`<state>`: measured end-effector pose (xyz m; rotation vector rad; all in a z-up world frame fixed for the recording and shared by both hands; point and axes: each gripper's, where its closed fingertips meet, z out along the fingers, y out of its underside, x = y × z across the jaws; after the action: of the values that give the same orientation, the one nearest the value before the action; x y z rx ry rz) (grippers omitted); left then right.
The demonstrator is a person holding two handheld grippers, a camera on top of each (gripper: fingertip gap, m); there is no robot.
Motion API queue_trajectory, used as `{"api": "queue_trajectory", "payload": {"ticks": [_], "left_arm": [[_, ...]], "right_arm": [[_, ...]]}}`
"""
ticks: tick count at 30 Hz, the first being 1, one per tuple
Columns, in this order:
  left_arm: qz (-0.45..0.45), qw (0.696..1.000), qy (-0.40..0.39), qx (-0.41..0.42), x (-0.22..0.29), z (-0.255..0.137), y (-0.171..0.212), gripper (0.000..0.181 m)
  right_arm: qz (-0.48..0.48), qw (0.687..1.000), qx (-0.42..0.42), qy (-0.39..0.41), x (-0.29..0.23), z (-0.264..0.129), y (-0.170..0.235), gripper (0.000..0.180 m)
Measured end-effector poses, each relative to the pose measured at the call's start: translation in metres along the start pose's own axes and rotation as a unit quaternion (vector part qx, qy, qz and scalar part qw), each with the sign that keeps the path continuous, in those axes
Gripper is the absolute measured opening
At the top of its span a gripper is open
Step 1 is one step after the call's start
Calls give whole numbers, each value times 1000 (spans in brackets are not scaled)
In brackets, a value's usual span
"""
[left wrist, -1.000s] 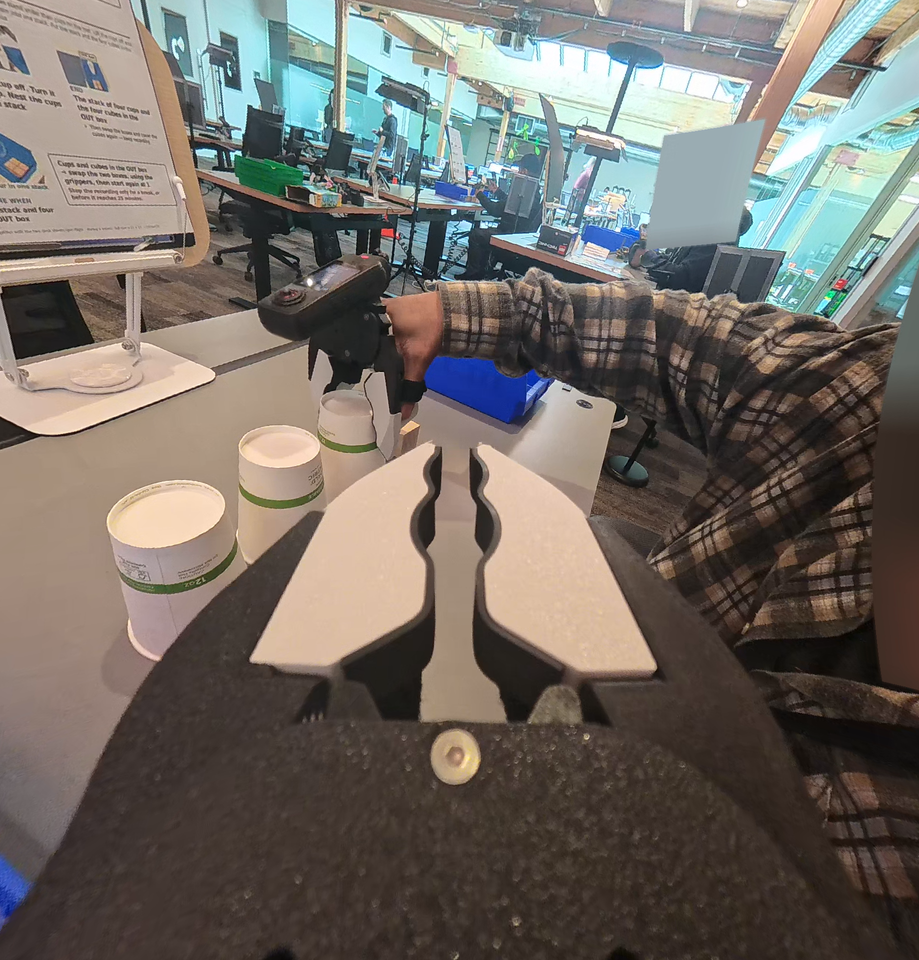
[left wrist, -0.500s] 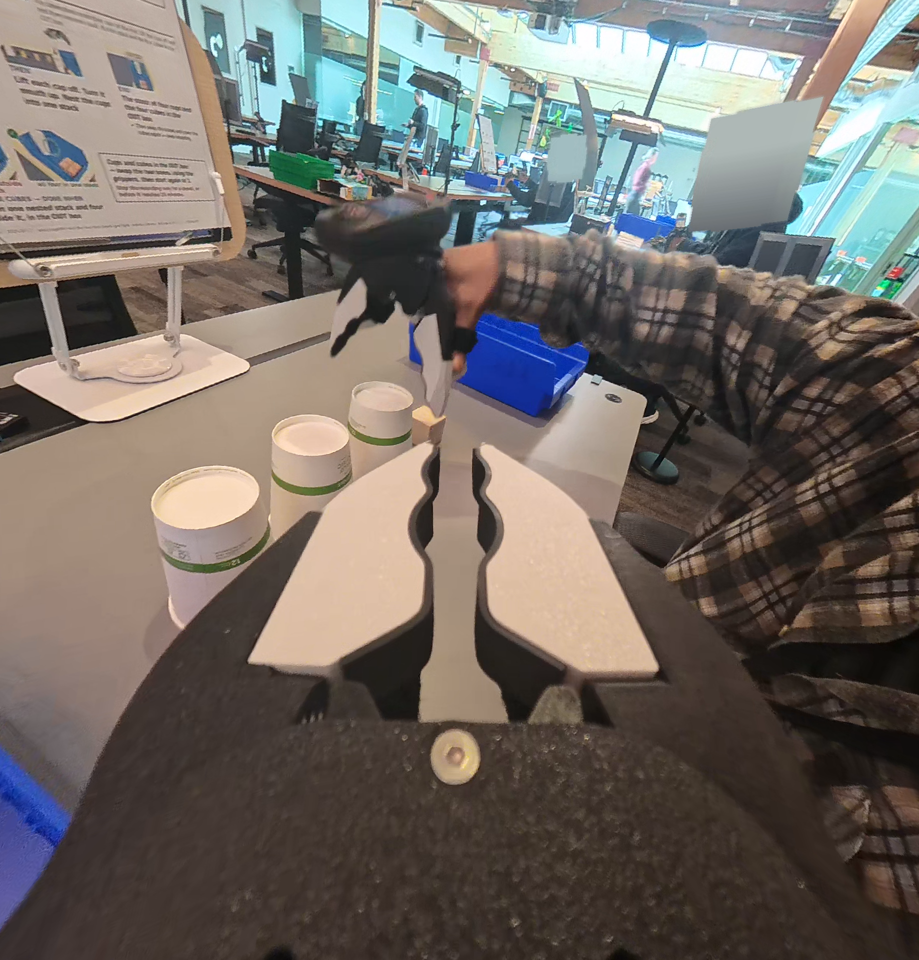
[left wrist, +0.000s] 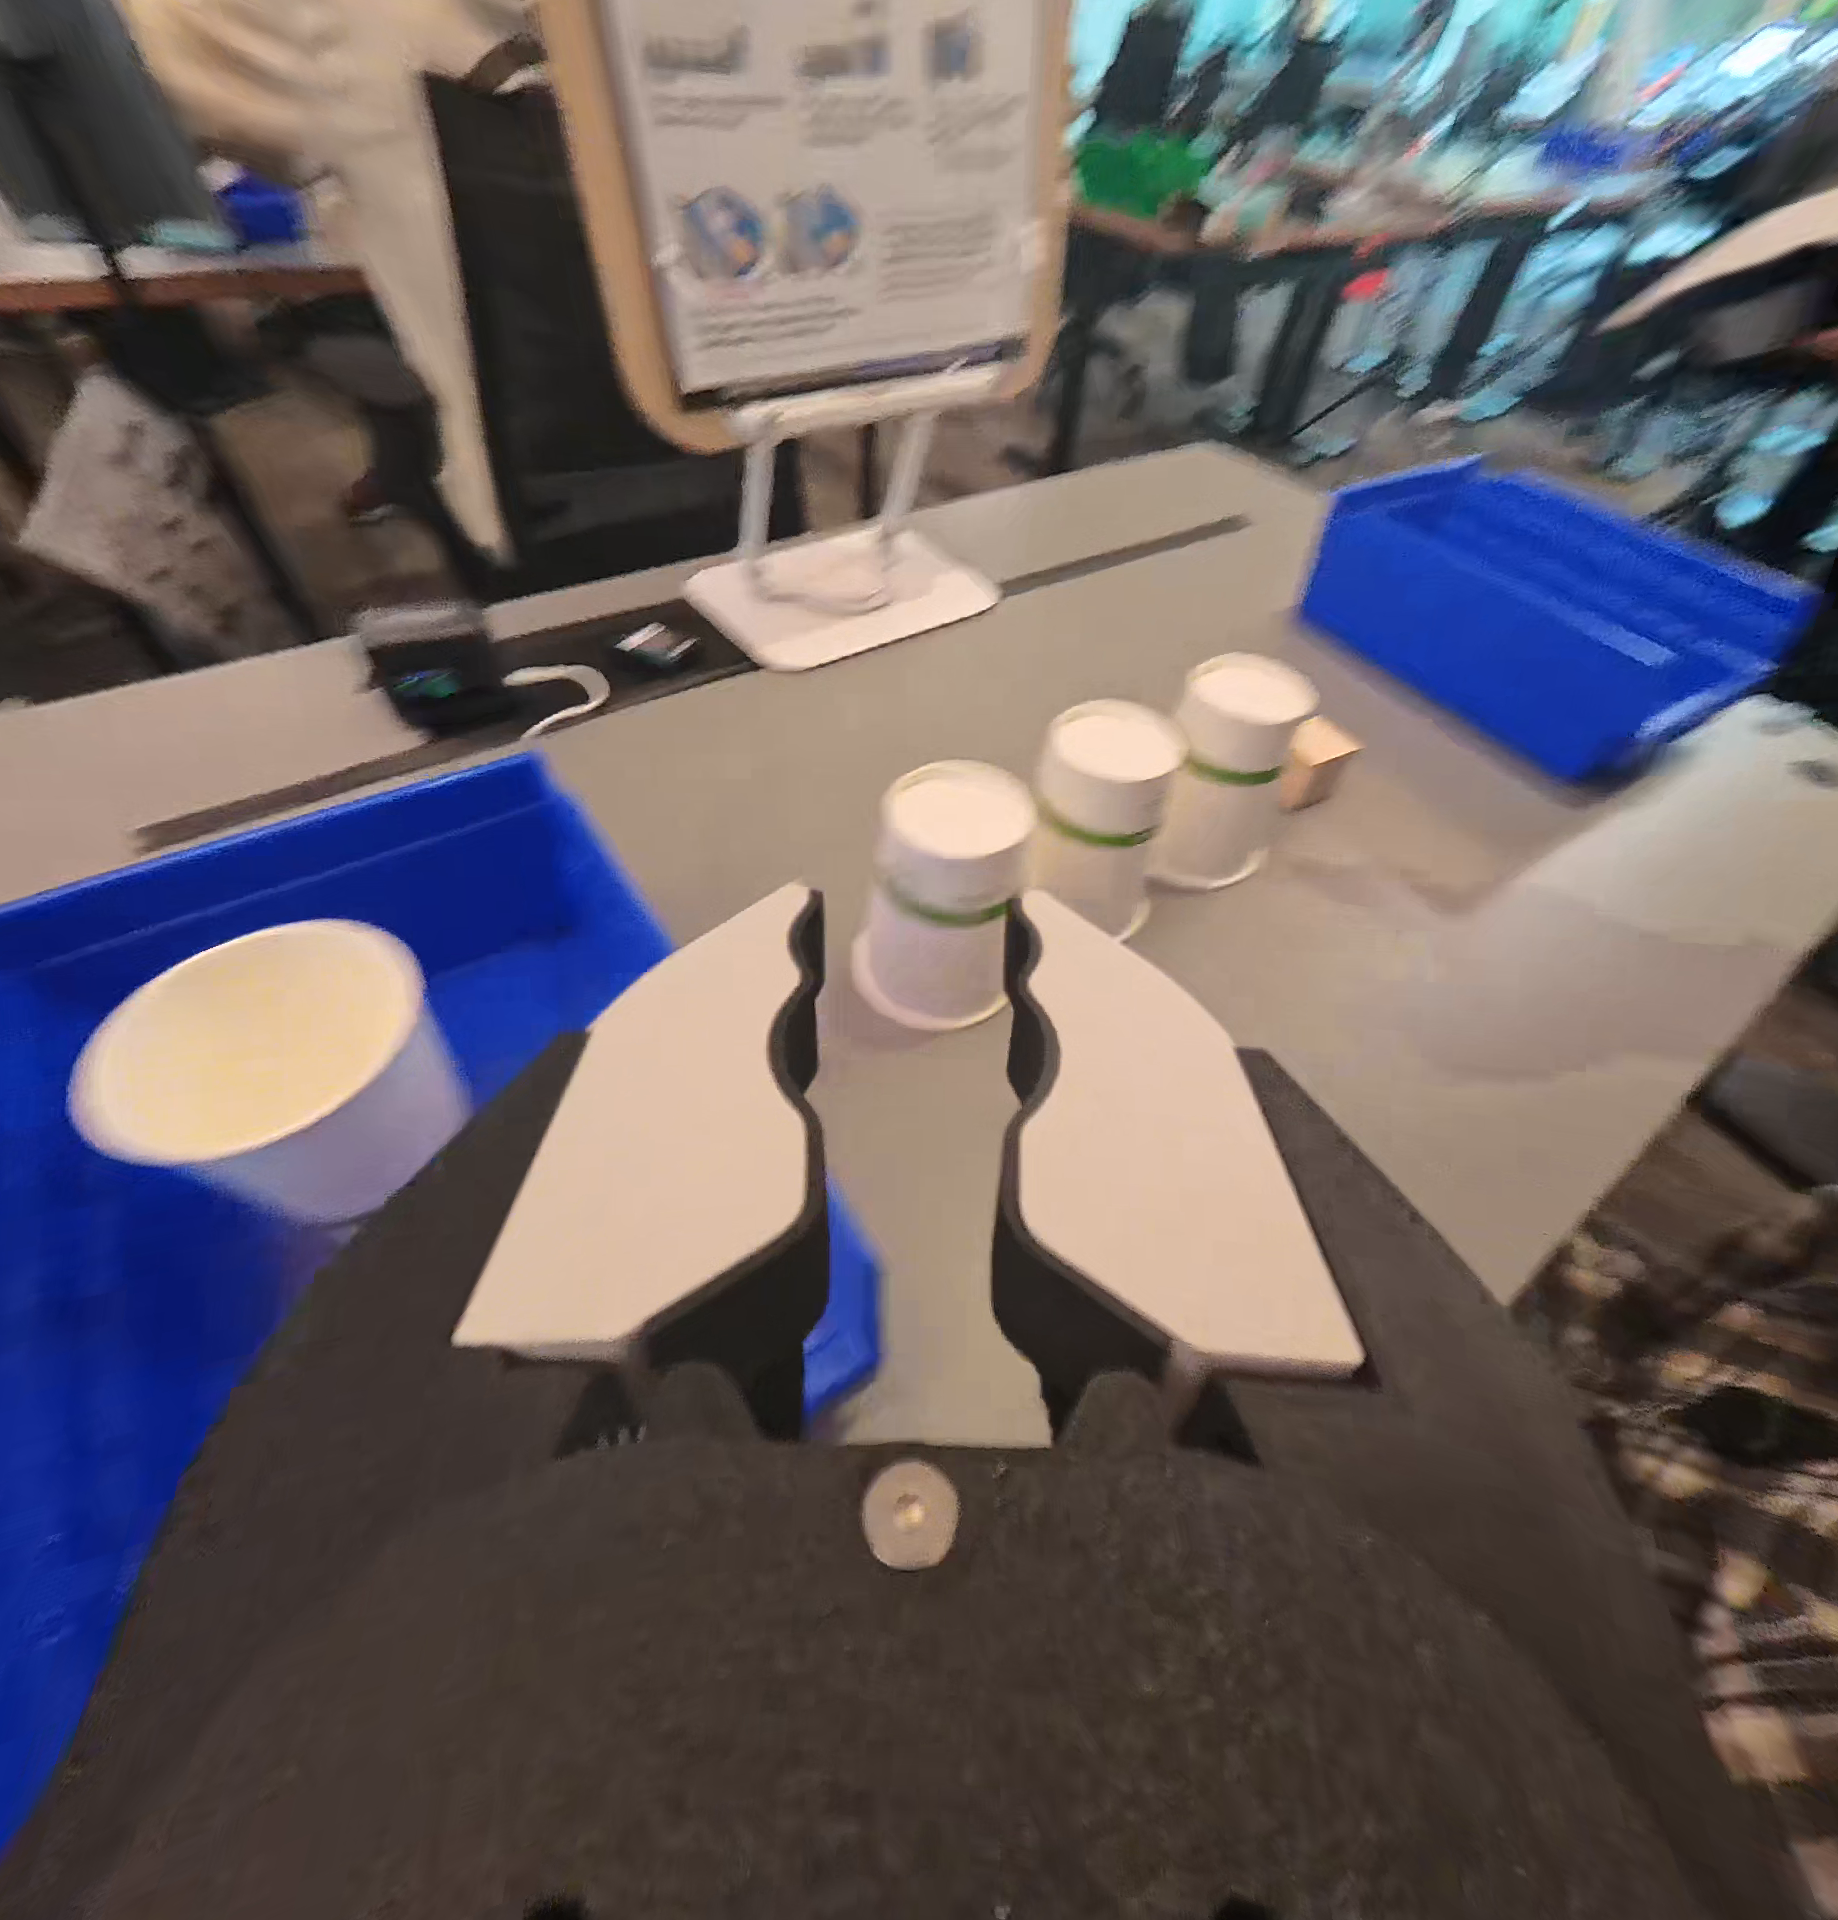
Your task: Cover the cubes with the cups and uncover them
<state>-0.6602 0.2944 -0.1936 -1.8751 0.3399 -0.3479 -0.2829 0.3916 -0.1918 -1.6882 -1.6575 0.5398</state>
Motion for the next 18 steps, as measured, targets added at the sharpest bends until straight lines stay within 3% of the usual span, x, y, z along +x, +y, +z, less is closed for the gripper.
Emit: {"api": "queue_trajectory", "payload": {"ticks": [8, 13, 18], "left_arm": [[57, 977, -69, -196, -89, 10, 21, 35], [137, 918, -64, -366, -126, 29, 59, 49], [163, 891, -66, -419, -149, 46, 78, 54]], "right_arm": [[74, 992, 101, 1, -69, -14, 66, 146], [102, 988, 119, -15, -96, -10, 97, 146], [114, 985, 127, -22, -104, -12, 111, 144]]}}
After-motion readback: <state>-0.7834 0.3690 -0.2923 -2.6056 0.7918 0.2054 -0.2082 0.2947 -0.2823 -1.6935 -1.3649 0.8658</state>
